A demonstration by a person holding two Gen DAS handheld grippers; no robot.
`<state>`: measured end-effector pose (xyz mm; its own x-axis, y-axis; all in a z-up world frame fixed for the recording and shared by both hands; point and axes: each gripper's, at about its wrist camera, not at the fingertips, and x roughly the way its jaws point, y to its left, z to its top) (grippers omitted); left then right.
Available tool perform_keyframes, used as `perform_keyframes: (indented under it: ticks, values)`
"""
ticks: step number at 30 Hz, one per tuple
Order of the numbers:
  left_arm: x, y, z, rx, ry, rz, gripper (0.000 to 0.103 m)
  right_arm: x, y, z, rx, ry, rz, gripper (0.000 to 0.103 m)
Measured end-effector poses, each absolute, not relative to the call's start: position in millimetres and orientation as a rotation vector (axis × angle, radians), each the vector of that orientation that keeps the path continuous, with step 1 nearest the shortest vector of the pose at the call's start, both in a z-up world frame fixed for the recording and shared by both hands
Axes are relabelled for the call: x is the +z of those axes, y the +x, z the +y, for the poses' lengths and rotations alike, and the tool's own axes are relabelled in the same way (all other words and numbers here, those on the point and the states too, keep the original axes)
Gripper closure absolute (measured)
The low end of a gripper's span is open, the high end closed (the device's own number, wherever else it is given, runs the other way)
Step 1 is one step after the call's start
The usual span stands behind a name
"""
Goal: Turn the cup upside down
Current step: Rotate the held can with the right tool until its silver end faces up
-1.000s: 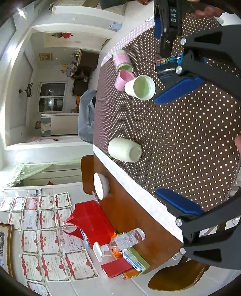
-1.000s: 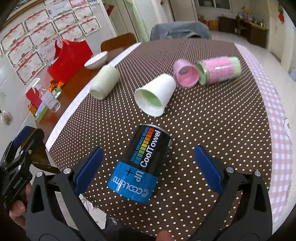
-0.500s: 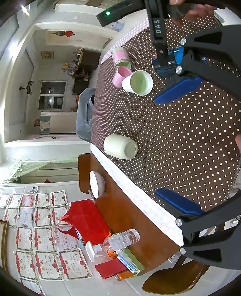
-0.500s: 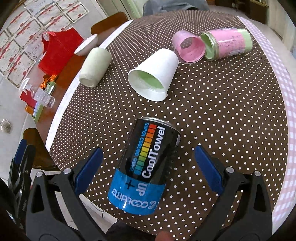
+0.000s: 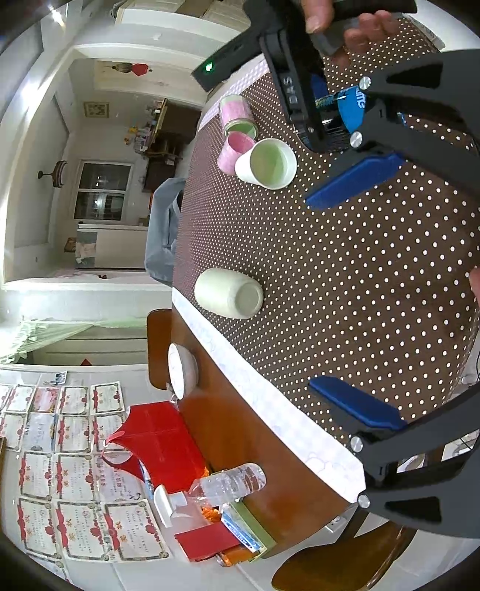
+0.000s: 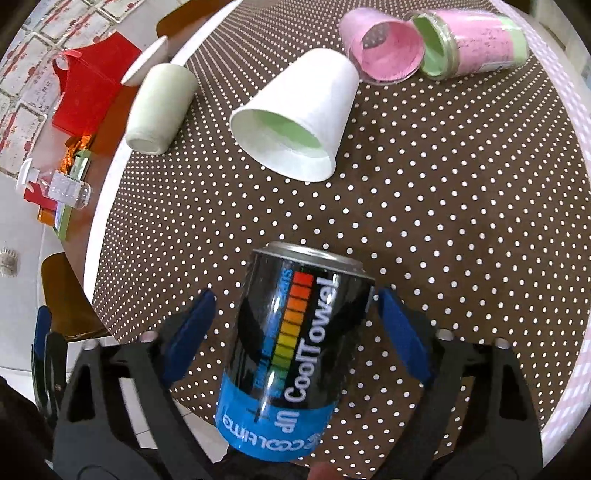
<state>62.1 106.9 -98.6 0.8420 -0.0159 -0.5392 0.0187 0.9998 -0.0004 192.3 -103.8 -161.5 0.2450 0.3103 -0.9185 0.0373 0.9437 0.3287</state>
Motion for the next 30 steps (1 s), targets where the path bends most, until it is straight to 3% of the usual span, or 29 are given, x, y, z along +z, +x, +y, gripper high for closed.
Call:
perform_keyframes:
  ticks: [2, 5, 30]
  values:
    - [-100, 61, 105, -0.024, 0.007, 0.572, 0.012, -167, 197, -103, 0.194, 0.320, 1.342, 0.033]
    - [-100, 60, 103, -0.029, 0.013, 0.574, 0.012, -168, 199, -102, 0.215, 0.329, 1.340, 0.034]
    - [-78, 50, 73, -0.057, 0.063, 0.562, 0.012, -117, 132, -203, 0.390, 0.588, 1.022, 0.037]
